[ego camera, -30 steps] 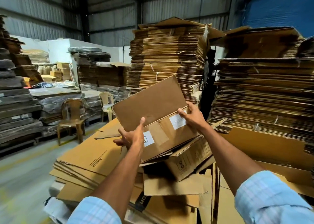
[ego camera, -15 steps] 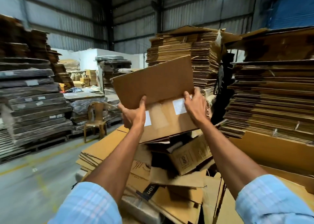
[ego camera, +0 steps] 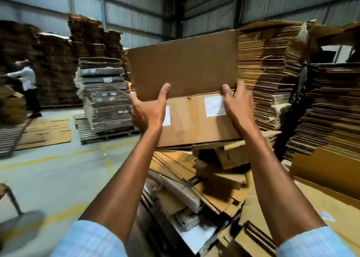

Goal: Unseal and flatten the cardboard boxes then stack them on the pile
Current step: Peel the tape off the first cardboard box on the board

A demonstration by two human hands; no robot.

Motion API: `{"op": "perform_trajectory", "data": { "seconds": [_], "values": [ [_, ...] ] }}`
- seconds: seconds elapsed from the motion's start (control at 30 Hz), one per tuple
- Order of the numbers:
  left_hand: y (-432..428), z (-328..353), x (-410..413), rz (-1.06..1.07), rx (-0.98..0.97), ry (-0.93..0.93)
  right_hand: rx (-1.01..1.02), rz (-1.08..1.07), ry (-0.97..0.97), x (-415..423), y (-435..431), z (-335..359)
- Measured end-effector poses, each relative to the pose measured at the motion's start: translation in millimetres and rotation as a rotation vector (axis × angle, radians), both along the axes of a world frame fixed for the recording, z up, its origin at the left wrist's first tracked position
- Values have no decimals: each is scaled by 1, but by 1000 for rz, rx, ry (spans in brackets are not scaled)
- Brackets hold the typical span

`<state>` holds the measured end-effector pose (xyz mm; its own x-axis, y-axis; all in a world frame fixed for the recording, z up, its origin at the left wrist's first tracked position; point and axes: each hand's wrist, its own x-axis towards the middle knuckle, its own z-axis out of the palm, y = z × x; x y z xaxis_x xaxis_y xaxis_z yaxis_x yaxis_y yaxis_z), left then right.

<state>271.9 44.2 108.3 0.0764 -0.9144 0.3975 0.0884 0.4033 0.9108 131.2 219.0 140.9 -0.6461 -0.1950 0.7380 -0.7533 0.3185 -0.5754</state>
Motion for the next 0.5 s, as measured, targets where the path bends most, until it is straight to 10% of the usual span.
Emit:
{"op": "perform_trajectory", "data": {
  "seconds": [0.5],
  "values": [
    [19,-100,275,90,113,-411,268,449,-138,175,-2,-63]
  ]
}}
